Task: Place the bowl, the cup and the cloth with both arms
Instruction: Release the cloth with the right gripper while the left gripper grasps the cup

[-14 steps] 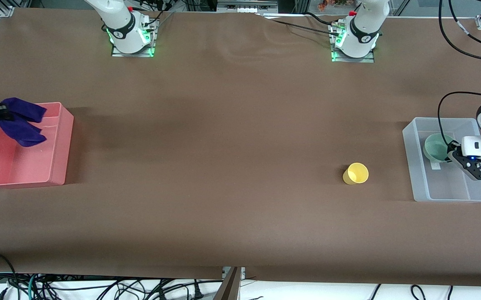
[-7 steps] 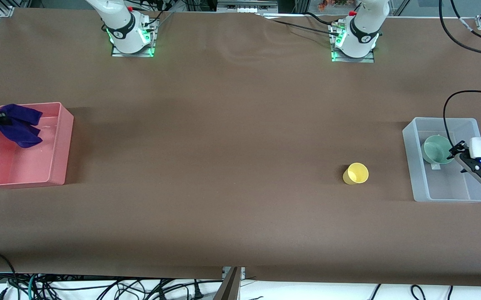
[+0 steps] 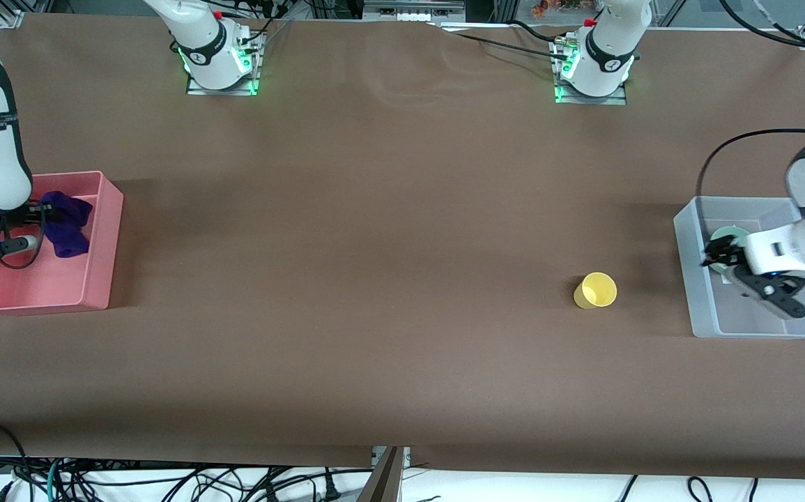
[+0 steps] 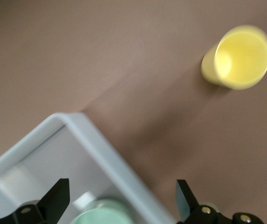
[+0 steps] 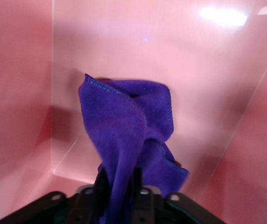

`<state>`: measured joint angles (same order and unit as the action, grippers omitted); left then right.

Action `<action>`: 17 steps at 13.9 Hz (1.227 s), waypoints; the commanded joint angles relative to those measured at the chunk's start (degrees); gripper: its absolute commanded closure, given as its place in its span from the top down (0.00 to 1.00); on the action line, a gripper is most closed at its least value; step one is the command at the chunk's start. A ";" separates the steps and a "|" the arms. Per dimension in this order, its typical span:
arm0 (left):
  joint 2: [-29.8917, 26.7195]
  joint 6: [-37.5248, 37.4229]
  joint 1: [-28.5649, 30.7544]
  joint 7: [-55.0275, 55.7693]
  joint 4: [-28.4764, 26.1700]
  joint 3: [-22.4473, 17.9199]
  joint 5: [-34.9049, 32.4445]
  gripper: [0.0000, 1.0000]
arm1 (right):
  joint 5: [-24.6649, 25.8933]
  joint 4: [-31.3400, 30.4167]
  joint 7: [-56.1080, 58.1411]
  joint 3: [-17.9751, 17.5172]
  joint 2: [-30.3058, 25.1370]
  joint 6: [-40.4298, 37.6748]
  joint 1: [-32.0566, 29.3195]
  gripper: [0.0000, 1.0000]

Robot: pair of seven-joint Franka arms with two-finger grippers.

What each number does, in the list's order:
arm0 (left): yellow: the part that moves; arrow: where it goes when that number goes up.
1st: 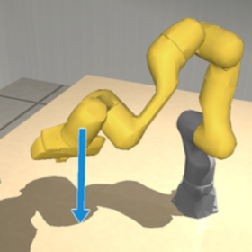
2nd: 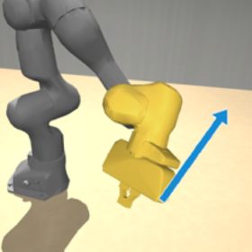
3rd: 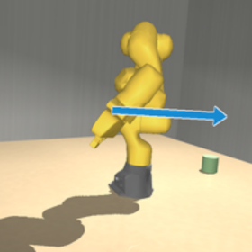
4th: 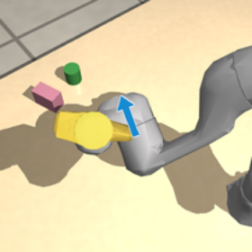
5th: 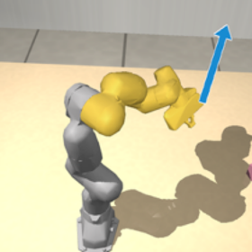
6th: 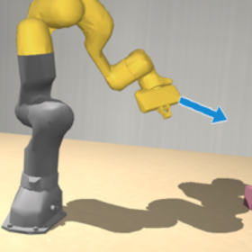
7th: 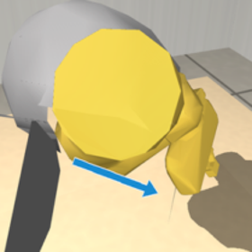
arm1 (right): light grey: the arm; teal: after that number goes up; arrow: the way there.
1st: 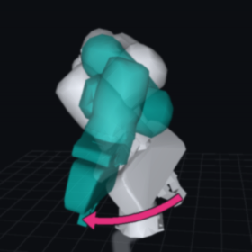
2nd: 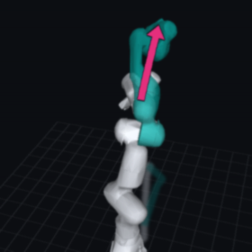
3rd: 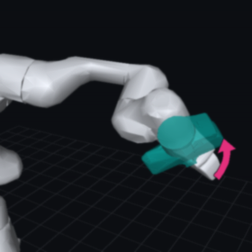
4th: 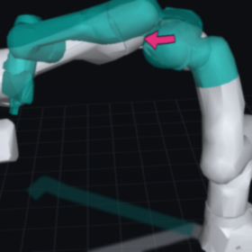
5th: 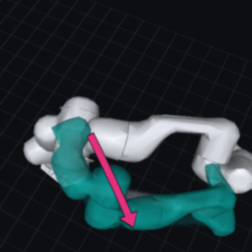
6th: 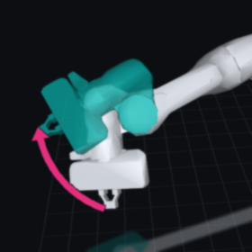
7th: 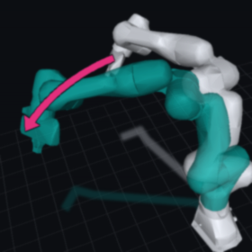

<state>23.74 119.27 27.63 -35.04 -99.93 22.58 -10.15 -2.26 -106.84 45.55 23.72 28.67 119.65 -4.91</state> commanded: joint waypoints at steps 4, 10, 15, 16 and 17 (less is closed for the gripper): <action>6.31 7.99 -8.29 20.87 -0.61 0.45 -0.22 1.00 | -2.22 13.21 0.42 -1.48 -6.34 -22.05 0.60 1.00; 12.73 15.20 -8.74 22.47 -1.58 0.44 -0.40 0.71 | -1.96 14.38 -20.19 -12.80 -16.52 -29.90 1.66 1.00; 13.53 14.77 -9.26 22.56 -1.49 0.62 -0.31 0.00 | -1.35 14.91 -38.78 -21.43 -22.25 -34.66 3.67 1.00; 13.44 14.59 -9.18 22.65 -1.40 0.62 -0.22 0.00 | -1.26 14.91 -39.04 -22.13 -23.04 -34.57 3.94 1.00; 13.27 14.50 -9.18 22.65 -1.49 0.71 -0.22 0.00 | -0.04 14.99 -39.48 -23.45 -23.48 -34.66 4.64 1.00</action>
<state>37.64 133.91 18.69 -13.47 -101.28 23.28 -10.14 -3.65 -91.53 7.26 1.87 6.75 85.87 -0.56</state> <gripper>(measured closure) 0.815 0.000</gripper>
